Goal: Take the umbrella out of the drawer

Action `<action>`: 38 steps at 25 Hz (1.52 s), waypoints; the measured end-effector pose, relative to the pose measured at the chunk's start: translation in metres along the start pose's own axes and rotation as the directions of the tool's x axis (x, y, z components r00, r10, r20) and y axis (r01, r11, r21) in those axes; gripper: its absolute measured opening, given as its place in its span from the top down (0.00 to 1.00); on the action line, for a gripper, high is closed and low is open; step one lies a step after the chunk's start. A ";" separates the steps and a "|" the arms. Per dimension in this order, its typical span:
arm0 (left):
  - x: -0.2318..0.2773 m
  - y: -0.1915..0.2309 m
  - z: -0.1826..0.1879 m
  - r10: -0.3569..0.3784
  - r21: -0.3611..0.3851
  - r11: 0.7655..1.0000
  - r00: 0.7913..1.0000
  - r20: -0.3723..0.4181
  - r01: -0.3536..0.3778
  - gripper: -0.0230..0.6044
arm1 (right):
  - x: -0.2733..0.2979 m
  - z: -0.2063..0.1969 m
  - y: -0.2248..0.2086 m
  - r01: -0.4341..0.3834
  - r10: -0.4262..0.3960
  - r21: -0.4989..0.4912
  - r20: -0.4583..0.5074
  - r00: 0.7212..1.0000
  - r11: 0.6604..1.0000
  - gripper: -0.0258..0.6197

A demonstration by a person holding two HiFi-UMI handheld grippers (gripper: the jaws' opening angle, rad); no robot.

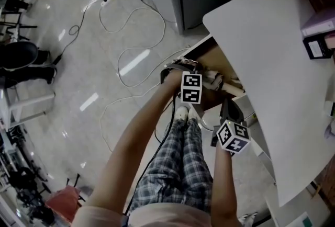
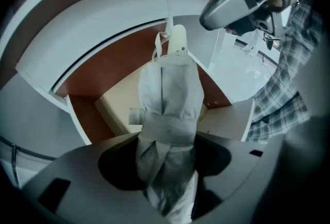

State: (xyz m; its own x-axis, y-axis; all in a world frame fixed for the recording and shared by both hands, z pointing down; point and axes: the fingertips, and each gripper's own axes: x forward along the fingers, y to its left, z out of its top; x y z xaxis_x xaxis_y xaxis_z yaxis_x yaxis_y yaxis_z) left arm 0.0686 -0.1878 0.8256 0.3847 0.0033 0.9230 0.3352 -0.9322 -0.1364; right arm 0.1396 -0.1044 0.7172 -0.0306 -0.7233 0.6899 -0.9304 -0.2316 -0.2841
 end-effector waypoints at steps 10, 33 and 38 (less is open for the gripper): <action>-0.095 -0.009 -0.020 0.048 -0.101 0.994 0.998 0.033 -0.044 0.53 | -0.052 0.039 0.038 -0.028 0.029 -0.041 0.038 0.999 0.999 0.93; -0.430 0.038 0.053 0.644 -0.744 0.631 0.683 0.345 -0.219 0.53 | -0.250 0.271 0.015 -0.004 0.109 -0.198 0.522 0.846 0.980 0.93; -0.496 0.053 0.056 0.807 -0.855 0.468 0.501 0.312 -0.224 0.52 | -0.288 0.301 0.001 0.043 0.120 -0.244 0.613 0.781 0.969 0.93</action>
State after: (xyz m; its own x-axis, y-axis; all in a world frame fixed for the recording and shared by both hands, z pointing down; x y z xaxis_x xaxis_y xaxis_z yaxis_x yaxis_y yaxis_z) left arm -0.0560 -0.2180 0.3405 0.7313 -0.6383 0.2403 -0.6641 -0.7467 0.0373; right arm 0.2576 -0.0925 0.3177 0.0885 -0.9914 0.0965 -0.9919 -0.0966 -0.0827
